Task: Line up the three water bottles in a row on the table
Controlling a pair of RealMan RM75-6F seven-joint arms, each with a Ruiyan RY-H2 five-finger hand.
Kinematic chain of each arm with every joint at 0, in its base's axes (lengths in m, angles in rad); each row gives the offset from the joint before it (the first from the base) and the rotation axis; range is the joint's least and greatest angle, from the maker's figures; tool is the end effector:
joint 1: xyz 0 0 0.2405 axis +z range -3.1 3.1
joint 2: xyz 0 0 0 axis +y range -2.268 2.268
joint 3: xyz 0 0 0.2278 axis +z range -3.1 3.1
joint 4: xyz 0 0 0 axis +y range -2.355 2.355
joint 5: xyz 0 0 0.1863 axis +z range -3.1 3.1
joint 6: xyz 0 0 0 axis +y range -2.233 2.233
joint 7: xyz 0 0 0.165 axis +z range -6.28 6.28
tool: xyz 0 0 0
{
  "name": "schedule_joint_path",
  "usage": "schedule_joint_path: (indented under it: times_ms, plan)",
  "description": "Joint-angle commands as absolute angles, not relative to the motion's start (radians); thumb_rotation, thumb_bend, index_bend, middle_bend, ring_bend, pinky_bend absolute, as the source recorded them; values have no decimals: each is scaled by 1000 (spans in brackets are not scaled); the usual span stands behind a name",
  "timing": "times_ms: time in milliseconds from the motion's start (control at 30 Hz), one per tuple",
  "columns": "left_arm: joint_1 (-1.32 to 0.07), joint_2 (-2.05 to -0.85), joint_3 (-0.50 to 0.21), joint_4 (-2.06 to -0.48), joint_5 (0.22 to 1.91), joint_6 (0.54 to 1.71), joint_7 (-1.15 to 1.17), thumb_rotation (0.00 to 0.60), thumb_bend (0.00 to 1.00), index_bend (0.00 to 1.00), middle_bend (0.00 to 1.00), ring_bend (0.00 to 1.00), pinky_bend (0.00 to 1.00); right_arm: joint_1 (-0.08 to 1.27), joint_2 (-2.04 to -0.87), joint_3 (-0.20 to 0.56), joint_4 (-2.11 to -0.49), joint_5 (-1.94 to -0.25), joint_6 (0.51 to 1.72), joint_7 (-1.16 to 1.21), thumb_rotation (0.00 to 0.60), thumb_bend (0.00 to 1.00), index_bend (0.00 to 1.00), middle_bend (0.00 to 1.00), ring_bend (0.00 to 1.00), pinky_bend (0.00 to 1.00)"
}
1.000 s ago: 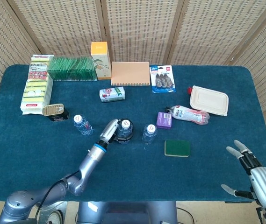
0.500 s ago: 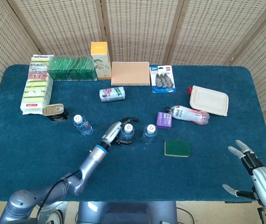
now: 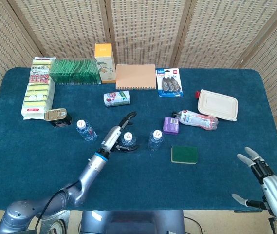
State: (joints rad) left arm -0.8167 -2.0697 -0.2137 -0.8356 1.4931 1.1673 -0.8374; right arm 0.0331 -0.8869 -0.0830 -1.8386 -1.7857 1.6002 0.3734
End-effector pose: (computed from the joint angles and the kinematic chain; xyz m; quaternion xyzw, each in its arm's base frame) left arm -0.0615 0.3367 -0.0781 -0.5246 -0.5653 -0.6244 0.1241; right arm -0.2208 -0.1542 0.1943 0.5827 -0.4707 0.5063 0.4273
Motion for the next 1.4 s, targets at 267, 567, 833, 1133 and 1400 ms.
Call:
schedule_joint_path:
  times_ms: [267,567,833,1133,1400]
  plan:
    - [-739,-1871,-199,-1143,1549,1308,-872,600,183,0,0,0,153,30,-887,-92,-1853,-1806,1596,344,600,0,123,4,10,147]
    - [-663,-1579,-248,-1482,1549,1391,-804,600,184,0,0,0,144,30,-890,-95,-1867,-1809,1583,313,600,0,123,4,12,147]
    - [-578,-1317,-238,-1617,1451,1316,-800,600,184,0,0,0,136,27,-892,-105,-1878,-1833,1582,291,600,0,123,4,13,147]
    - [-481,-1356,-133,-1440,1449,1308,-969,600,90,0,0,0,82,29,-892,-113,-1883,-1852,1577,279,600,0,123,4,14,147]
    - [-479,-1503,-110,-1222,1447,1249,-1083,600,89,0,0,0,82,32,-892,-120,-1884,-1869,1575,277,600,0,123,4,15,147]
